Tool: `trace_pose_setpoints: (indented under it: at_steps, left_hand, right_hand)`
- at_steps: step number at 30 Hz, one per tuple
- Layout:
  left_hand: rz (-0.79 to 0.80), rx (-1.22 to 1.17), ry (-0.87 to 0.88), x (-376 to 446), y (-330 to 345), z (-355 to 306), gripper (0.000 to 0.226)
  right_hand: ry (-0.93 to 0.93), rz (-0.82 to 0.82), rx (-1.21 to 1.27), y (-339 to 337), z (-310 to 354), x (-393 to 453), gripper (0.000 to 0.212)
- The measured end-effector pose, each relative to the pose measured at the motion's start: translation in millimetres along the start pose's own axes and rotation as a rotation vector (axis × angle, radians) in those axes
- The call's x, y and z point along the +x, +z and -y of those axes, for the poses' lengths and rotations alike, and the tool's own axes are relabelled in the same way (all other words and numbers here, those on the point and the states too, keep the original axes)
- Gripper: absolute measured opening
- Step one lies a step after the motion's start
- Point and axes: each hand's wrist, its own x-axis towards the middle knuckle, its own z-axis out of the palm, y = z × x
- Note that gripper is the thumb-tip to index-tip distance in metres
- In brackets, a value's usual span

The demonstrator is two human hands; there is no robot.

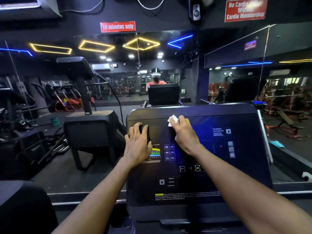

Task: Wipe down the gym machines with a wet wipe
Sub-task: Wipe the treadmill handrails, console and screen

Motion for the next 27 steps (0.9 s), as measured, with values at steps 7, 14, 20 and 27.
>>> trace_pose_setpoints:
  at_steps: [7, 14, 20, 27]
  left_hand:
    - [-0.018, -0.024, 0.031, 0, -2, 13, 0.063]
    - [-0.057, -0.082, -0.022, -7, -8, 31, 0.053]
    - [-0.084, -0.344, -0.047, -15, -15, 41, 0.057]
    - [-0.090, -0.564, -0.247, -12, -10, 58, 0.054]
  right_hand:
    - [-0.430, 0.140, -0.073, 4, 35, 10, 0.048]
    - [-0.449, 0.197, -0.076, 12, 63, 10, 0.057]
    - [-0.223, 0.107, -0.008, 3, 67, 38, 0.057]
    - [-0.487, 0.170, -0.085, 15, 87, 46, 0.051]
